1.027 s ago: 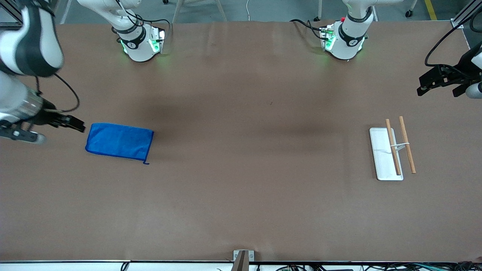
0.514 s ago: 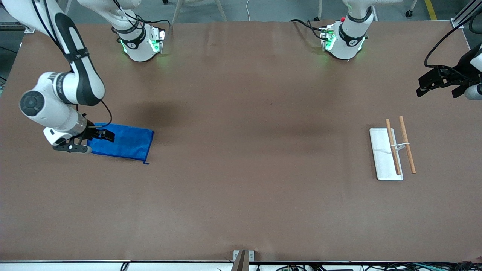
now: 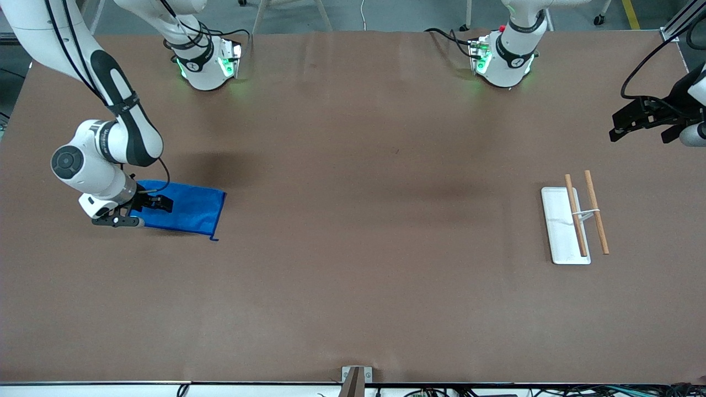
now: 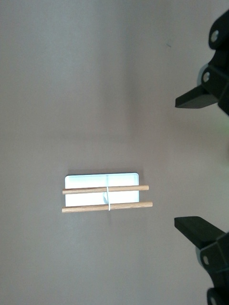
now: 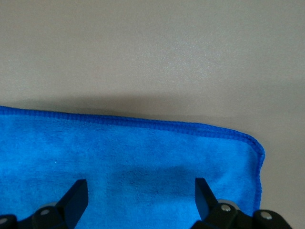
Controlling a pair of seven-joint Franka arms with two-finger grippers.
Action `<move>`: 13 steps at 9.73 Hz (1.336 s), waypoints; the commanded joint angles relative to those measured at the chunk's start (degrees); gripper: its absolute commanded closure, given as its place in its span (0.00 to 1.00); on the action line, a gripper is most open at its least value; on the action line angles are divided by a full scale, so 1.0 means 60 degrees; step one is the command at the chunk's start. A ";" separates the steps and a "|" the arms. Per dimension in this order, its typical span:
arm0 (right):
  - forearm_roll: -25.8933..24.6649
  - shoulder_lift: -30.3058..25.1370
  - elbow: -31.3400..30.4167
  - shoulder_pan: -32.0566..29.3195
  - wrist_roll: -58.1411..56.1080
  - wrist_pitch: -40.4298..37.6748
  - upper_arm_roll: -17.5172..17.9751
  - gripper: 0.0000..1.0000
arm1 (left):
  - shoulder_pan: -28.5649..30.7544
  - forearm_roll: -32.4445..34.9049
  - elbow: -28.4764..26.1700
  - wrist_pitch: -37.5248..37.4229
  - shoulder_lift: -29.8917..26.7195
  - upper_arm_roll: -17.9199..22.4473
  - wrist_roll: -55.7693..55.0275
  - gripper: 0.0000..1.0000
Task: Right arm passes towel to left arm to hang
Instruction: 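Lower the right gripper onto the towel edge and close it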
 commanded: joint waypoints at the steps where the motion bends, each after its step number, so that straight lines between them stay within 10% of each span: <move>1: -0.0021 0.0024 -0.0707 -0.0003 -0.0097 0.1133 0.0062 0.08 | 0.0018 0.0139 -0.0058 -0.0151 0.0173 -0.0056 0.0011 0.00; 5: -0.0021 0.0156 -0.0857 0.0012 -0.0082 0.1419 0.0077 0.38 | 0.0018 0.0139 -0.0058 -0.0151 0.0188 -0.0042 0.0011 0.00; 7: 0.0008 0.0142 -0.0843 -0.0002 0.0208 0.1317 0.0077 0.92 | 0.0018 0.0096 -0.0058 -0.0151 0.0217 -0.0042 -0.0003 0.00; 8: 0.0008 0.0142 -0.0843 -0.0002 0.0312 0.1316 0.0077 0.99 | 0.0032 0.0081 -0.0043 -0.0151 0.0231 -0.0042 -0.0003 0.00; 13: 0.0023 -0.1057 0.0906 0.0408 0.1102 -0.3003 0.0237 0.99 | 0.0047 0.0066 -0.0043 -0.0136 0.0232 -0.0042 -0.0033 0.00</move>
